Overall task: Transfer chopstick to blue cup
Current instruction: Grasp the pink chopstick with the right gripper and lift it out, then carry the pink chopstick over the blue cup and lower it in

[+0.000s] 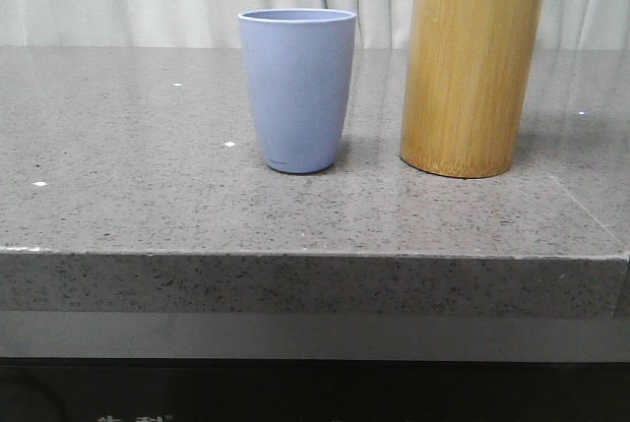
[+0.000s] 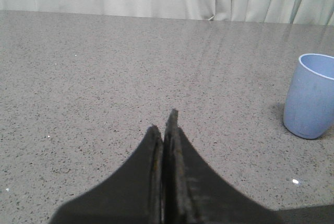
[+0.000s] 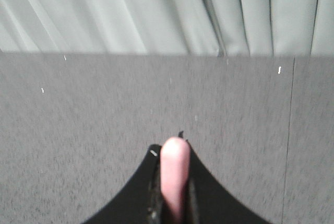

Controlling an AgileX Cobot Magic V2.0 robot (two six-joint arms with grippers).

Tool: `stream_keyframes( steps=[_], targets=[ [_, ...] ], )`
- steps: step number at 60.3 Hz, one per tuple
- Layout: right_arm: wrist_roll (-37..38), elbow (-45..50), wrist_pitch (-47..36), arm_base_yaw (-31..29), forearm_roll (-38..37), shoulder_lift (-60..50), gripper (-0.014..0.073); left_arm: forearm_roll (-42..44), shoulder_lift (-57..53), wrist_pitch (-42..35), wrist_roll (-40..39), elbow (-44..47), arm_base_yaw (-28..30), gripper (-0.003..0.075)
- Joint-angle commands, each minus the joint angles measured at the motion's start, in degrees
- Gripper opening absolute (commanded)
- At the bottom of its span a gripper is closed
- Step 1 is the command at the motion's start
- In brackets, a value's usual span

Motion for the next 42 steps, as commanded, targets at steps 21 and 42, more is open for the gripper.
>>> stream_keyframes(
  steps=[21,42],
  targets=[
    [-2.5,-10.6,-7.8,7.2,-4.6,-5.8,-0.0083,-0.6,0.6,-5.0,-0.5,-1.4,0.1,-0.0019],
    [-2.5,-10.6,-12.6,18.8,-6.4,5.3,-0.0081,-0.6,0.6,-5.0,-0.5,-1.4,0.1,-0.0019]
  ],
)
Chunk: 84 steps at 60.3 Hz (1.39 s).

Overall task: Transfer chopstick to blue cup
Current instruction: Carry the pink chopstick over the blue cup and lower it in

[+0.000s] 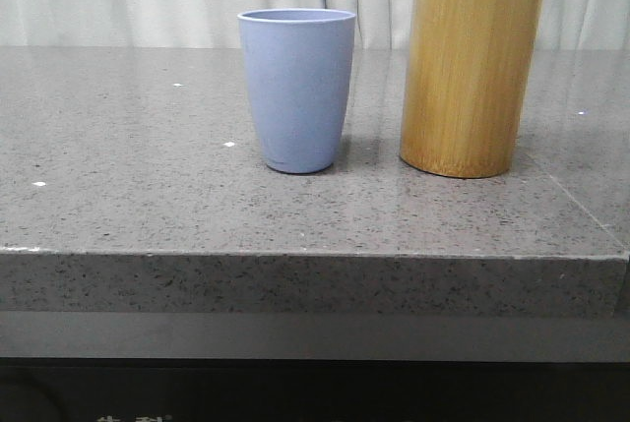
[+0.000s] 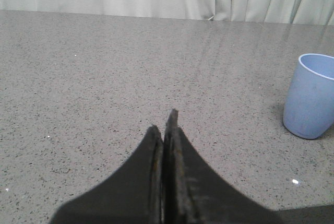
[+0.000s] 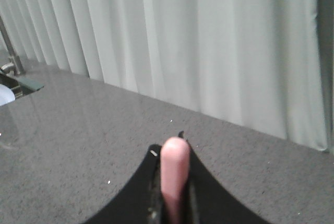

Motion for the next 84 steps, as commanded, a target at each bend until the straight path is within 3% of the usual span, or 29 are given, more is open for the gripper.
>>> stream_keyframes(
  steps=[1,16,31,43,49,62,75,84],
  targets=[
    [-0.6,-2.0,-6.0,0.8,-0.7,1.3,-0.0081,-0.6,0.6,-5.0,-0.5,-1.4,0.1,-0.0019],
    [-0.9,-2.0,-5.2,0.8,-1.4,7.7,-0.0072,-0.6,0.6,-5.0,-0.5,-1.4,0.1,-0.0019],
    [-0.9,-2.0,-4.0,0.8,-1.4,9.1,0.0177,-0.6,0.6,-5.0,-0.5,-1.4,0.1,-0.0019],
    [-0.9,-2.0,-3.9,0.8,-2.3,8.0,0.0248,-0.6,0.6,-5.0,-0.5,-1.4,0.1,-0.0019],
    [-0.9,-2.1,-3.4,0.7,-4.0,5.7,0.0211,-0.6,0.6,-5.0,-0.5,-1.4,0.1,-0.0019],
    [-0.9,-7.2,10.6,-3.4,-4.6,0.0,-0.0121,-0.6,0.6,-5.0,-0.5,-1.4,0.1,-0.0019],
    [-0.9,-9.6,24.1,-12.9,-5.1,-6.2,-0.0113,-0.6,0.6,-5.0,-0.5,-1.4,0.1,-0.0019],
    [-0.9,-5.1,25.7,-20.7,-5.7,-12.5,-0.0113,-0.6,0.6,-5.0,-0.5,-1.4,0.1,-0.0019]
  ],
)
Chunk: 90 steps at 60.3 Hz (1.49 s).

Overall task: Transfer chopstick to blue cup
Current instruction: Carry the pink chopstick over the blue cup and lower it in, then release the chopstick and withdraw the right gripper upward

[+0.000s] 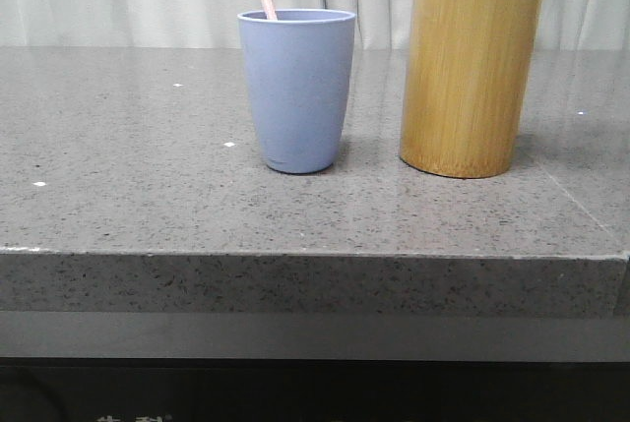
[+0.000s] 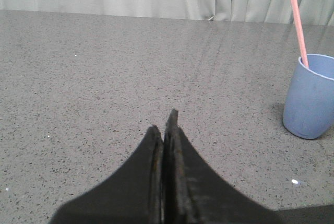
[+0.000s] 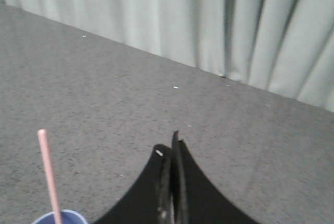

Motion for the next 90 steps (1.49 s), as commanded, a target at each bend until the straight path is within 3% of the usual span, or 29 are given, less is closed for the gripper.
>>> stream_keyframes(
  steps=[1,13,32,49,60,90],
  targets=[
    [-0.7,1.6,-2.6,-4.7,-0.4,-5.9,-0.0113,-0.6,0.6,-5.0,-0.4,-1.4,0.1,-0.0019],
    [-0.7,17.2,-4.4,-13.0,-0.4,-18.9,-0.0113,-0.6,0.6,-4.9,-0.4,-1.4,0.1,-0.0019],
    [-0.7,45.7,-12.1,-13.1,0.8,-42.1,-0.0113,-0.6,0.6,-4.8,-0.4,-1.4,0.1,-0.0019],
    [-0.7,63.2,-14.9,-13.1,1.0,-63.1,-0.0113,-0.6,0.6,-4.8,-0.4,-1.4,0.1,-0.0019],
    [-0.7,65.7,-17.5,-13.1,1.0,-69.1,-0.0113,-0.6,0.6,-4.8,-0.4,-1.4,0.1,-0.0019],
    [-0.7,65.7,-18.3,-13.1,1.0,-69.2,-0.0113,-0.6,0.6,-4.8,-0.4,-1.4,0.1,-0.0019]
  ],
)
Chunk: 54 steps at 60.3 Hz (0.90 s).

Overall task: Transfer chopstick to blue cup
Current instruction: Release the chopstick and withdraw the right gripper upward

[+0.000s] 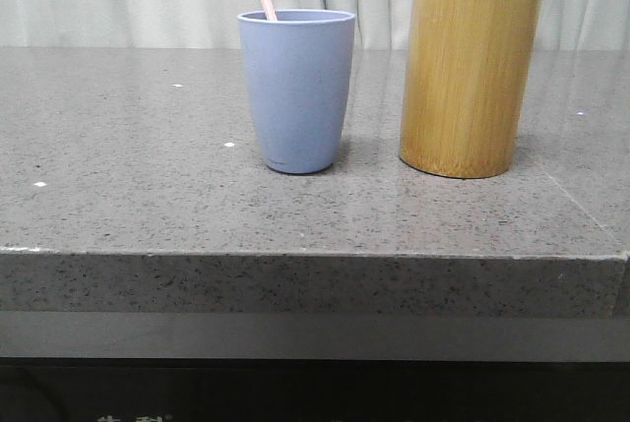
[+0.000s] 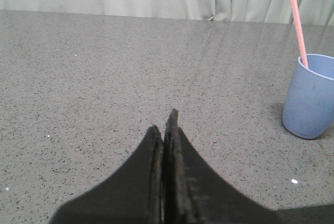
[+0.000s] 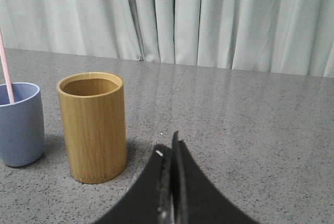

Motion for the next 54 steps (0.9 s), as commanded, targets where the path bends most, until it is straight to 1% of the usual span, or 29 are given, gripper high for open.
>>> stream_keyframes(
  steps=[1,26,30,35,42,51,54],
  targets=[
    [-0.7,-1.3,-5.0,-0.3,0.3,0.6,-0.0113,-0.6,0.6,-4.8,-0.4,-1.4,0.1,-0.0019],
    [-0.7,-1.3,-5.0,-0.3,0.3,0.6,-0.0113,-0.6,0.6,-4.8,-0.4,-1.4,0.1,-0.0019],
    [-0.7,-1.3,-5.0,-0.3,0.3,0.6,-0.0113,-0.7,0.6,-5.9,-0.4,-1.2,0.1,-0.0019],
    [-0.7,-1.3,-4.9,-0.3,0.3,0.6,-0.0113,-1.1,-0.7,-10.0,-0.4,1.0,0.5,-0.0019],
    [-0.7,-1.3,-4.9,-0.3,0.3,0.6,-0.0113,-1.1,-4.8,-15.2,-0.4,5.8,3.4,-0.0019],
    [-0.7,-1.3,-4.9,-0.3,0.3,0.6,-0.0113,-1.1,-9.8,-15.4,-0.4,11.1,7.2,-0.0019],
    [-0.7,-1.3,-4.9,-0.3,0.3,0.6,-0.0113,-0.9,-9.9,-16.0,-0.4,12.7,7.7,-0.0019]
  ],
)
